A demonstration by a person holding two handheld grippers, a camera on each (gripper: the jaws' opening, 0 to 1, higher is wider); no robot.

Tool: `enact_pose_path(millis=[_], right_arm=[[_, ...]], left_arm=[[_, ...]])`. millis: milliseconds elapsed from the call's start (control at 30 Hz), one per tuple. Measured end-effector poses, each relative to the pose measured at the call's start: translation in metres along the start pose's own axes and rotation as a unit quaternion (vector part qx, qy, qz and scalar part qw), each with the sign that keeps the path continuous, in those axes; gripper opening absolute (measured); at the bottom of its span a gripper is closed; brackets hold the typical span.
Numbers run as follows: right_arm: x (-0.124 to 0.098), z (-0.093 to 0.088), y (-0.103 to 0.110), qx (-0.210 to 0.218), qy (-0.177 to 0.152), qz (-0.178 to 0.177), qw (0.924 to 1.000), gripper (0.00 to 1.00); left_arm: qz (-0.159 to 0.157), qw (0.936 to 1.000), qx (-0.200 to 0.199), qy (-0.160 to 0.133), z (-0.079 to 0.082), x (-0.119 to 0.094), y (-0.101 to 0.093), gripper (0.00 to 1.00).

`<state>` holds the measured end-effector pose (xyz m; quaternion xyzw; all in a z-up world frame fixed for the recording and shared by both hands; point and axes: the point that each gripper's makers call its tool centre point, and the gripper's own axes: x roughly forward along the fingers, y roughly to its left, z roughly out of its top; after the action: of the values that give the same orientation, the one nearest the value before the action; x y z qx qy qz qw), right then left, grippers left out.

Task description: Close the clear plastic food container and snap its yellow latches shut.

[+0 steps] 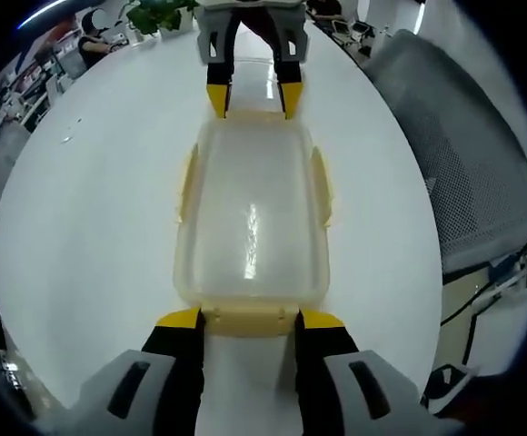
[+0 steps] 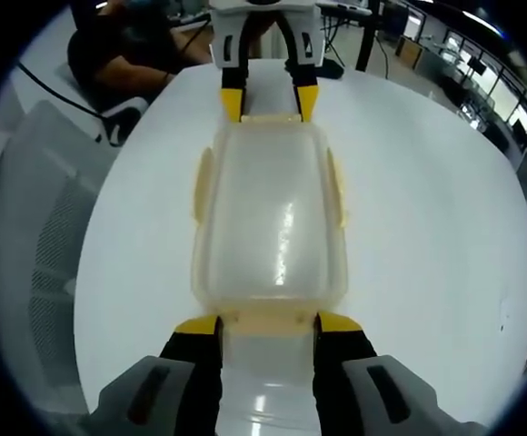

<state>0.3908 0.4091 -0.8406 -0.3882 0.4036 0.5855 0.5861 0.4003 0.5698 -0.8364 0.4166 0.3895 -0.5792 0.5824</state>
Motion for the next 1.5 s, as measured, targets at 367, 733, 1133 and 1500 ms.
enact_pose_path(millis=[367,733,1133,1500], right_arm=[[-0.007,0.006,0.002,-0.002,-0.008,-0.002,1.0000,0.37],[-0.026,0.009,0.001,-0.010,-0.010,-0.006,0.9999,0.37],[-0.047,0.008,-0.002,-0.018,-0.007,-0.017,0.9997,0.37],[-0.069,0.001,-0.004,-0.018,0.000,-0.028,0.9994,0.37]], left_arm=[[0.006,1.0000,0.001,0.002,-0.001,-0.009,-0.002,0.37],[0.016,0.9999,-0.002,-0.003,0.009,-0.023,-0.002,0.38],[0.032,0.9995,0.003,-0.005,0.025,-0.040,0.002,0.38],[0.044,0.9988,0.022,-0.008,0.046,-0.054,0.009,0.38]])
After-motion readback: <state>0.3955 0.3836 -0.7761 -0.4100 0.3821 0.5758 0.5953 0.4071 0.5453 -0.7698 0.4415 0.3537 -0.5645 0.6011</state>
